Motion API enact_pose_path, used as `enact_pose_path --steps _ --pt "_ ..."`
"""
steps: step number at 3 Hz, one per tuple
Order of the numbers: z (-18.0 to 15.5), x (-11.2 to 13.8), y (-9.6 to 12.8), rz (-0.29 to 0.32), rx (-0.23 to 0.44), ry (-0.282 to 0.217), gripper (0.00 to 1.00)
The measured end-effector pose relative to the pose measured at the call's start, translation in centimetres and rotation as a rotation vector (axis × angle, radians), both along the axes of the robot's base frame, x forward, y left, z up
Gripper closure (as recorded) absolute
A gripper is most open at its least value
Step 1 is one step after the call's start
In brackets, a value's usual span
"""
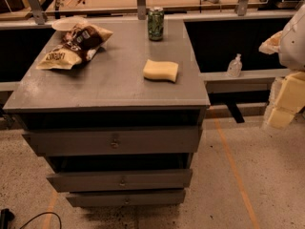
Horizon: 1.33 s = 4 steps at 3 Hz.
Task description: Move sponge near brown chip bag
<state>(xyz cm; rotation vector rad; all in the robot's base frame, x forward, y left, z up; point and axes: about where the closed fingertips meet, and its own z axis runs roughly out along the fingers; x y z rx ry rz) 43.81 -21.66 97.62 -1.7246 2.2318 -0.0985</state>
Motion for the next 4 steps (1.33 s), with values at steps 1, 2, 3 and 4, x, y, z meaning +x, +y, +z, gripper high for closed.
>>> enact_pose_path --steps 1,2,3,4 --pt "0.0 0.0 0.0 0.0 0.0 0.0 0.0" --pt "-1.3 2.5 1.1 0.034 0.105 -0.023 0.0" --pt "-3.1 7.7 4.0 0.13 0.287 -0.051 0.0" --pt "-4.7 12.4 6.4 0.207 0.455 -0.053 0.0"
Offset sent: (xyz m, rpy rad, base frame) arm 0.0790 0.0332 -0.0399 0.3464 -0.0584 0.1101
